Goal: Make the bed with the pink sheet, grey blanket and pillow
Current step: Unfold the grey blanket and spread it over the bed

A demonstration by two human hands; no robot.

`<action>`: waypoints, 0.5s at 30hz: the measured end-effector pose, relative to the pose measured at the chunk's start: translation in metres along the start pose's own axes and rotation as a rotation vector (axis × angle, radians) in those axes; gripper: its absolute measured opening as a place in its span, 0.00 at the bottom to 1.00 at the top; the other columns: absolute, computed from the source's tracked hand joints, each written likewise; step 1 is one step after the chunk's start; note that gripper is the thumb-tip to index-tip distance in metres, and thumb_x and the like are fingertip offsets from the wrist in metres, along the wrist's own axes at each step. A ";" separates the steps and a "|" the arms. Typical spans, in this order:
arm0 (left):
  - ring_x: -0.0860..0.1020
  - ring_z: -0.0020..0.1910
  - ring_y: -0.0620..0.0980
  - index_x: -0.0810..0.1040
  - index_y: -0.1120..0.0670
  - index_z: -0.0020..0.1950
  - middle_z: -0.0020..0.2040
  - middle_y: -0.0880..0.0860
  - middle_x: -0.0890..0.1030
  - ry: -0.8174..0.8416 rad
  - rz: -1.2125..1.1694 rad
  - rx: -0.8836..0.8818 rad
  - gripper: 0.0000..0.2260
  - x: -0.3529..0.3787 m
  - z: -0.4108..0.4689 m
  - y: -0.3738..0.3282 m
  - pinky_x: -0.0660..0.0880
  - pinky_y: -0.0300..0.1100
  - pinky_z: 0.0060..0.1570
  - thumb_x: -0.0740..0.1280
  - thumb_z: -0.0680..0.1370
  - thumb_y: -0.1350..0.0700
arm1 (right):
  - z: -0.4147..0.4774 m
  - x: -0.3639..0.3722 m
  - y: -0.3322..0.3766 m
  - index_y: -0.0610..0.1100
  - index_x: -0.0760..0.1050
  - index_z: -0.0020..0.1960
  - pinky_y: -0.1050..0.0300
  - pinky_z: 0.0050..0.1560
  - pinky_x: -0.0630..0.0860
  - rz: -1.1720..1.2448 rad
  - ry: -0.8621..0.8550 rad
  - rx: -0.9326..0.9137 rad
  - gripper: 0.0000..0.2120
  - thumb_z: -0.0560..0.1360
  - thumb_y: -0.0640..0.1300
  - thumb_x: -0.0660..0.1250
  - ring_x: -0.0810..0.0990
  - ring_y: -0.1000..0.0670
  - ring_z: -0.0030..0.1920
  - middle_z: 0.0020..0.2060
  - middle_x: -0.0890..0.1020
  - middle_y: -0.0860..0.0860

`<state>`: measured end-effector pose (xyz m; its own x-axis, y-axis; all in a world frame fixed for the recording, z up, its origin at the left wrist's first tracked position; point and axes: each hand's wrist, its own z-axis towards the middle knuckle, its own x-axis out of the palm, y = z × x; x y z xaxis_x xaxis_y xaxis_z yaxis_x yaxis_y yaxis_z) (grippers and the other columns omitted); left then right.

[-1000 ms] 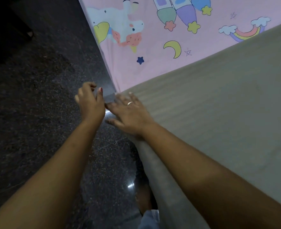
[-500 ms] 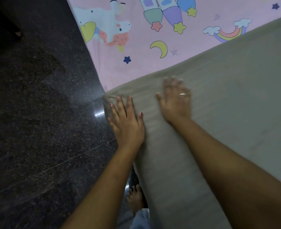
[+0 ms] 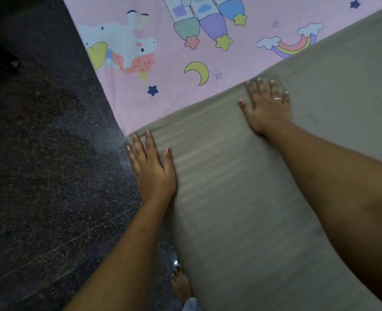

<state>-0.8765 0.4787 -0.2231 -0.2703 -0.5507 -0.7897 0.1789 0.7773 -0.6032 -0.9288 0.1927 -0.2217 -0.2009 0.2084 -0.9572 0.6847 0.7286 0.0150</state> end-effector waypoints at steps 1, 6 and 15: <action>0.42 0.77 0.54 0.49 0.48 0.78 0.79 0.51 0.45 -0.009 -0.026 -0.002 0.28 -0.001 0.001 0.000 0.44 0.49 0.74 0.53 0.80 0.43 | 0.001 -0.003 0.005 0.56 0.39 0.77 0.41 0.75 0.41 0.023 0.020 0.049 0.29 0.79 0.63 0.41 0.41 0.46 0.77 0.77 0.42 0.55; 0.45 0.77 0.50 0.49 0.55 0.78 0.78 0.54 0.47 -0.012 -0.154 0.003 0.28 -0.004 0.008 0.005 0.46 0.51 0.75 0.52 0.80 0.48 | -0.046 0.011 0.085 0.49 0.44 0.78 0.42 0.74 0.43 0.077 -0.012 -0.239 0.32 0.80 0.62 0.44 0.46 0.43 0.77 0.78 0.48 0.48; 0.53 0.75 0.44 0.55 0.56 0.76 0.77 0.52 0.54 0.026 -0.463 -0.074 0.21 -0.021 -0.016 0.023 0.51 0.27 0.68 0.52 0.83 0.59 | -0.127 0.033 0.153 0.49 0.59 0.76 0.44 0.73 0.52 0.088 -0.083 -0.790 0.28 0.78 0.57 0.44 0.57 0.47 0.76 0.75 0.61 0.51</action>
<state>-0.8814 0.5128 -0.2180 -0.3297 -0.8375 -0.4357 -0.0334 0.4716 -0.8812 -0.9200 0.3941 -0.2141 -0.0953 0.2601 -0.9609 -0.0093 0.9650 0.2621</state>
